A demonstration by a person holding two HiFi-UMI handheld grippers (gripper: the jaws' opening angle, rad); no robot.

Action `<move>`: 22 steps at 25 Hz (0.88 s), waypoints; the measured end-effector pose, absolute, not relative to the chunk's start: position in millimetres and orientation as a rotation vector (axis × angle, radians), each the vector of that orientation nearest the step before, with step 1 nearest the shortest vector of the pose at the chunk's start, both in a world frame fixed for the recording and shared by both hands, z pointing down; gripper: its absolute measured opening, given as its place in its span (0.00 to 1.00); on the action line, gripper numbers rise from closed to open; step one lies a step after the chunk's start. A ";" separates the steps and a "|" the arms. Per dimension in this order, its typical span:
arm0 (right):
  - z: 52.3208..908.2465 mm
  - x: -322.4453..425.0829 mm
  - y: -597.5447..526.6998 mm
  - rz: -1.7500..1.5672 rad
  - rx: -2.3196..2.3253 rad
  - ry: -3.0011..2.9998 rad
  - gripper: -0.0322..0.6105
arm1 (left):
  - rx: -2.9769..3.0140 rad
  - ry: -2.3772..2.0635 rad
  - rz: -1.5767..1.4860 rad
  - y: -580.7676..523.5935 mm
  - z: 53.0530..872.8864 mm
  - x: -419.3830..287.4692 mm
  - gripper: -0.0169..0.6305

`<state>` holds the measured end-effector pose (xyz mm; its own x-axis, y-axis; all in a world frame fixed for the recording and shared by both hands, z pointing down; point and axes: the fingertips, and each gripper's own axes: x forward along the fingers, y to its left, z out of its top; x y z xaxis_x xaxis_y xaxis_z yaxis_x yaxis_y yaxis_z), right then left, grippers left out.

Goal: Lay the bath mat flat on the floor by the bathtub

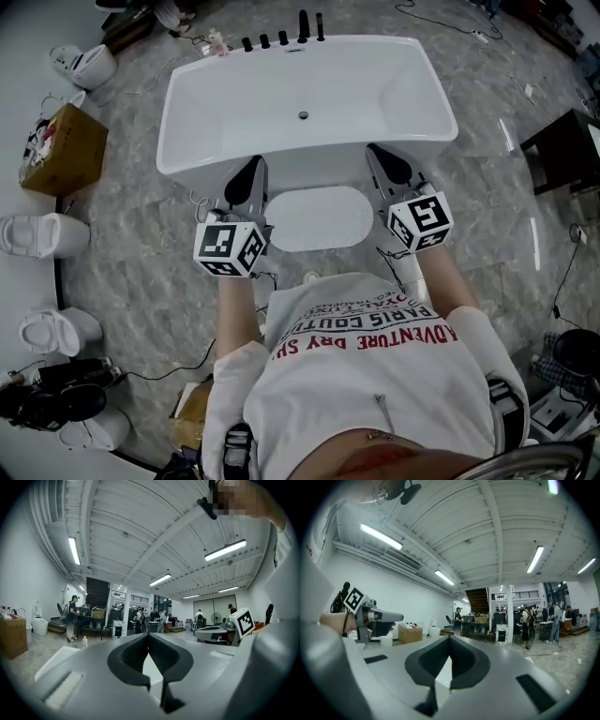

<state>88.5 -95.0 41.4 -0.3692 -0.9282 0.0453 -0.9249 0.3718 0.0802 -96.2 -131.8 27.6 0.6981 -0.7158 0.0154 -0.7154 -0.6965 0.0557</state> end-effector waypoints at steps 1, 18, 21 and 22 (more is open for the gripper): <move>42.7 88.7 -94.3 -0.056 1.717 -2.533 0.06 | 2.837 -1.204 -0.006 -132.1 29.5 -96.8 0.05; 52.9 69.6 -89.5 0.006 1.695 -2.541 0.06 | 2.830 -1.266 0.114 -123.0 51.8 -109.4 0.05; 53.0 67.7 -89.1 0.001 1.695 -2.530 0.06 | 2.809 -1.289 0.107 -124.7 52.3 -116.3 0.05; 53.1 66.2 -89.2 0.000 1.694 -2.528 0.06 | 2.804 -1.292 0.105 -125.6 52.7 -118.6 0.05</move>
<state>66.2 -89.2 53.1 -0.3769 -0.9226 0.0823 -0.9226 0.3818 0.0547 -118.6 -125.6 52.7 0.6482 -0.7568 0.0838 -0.7604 -0.6491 0.0196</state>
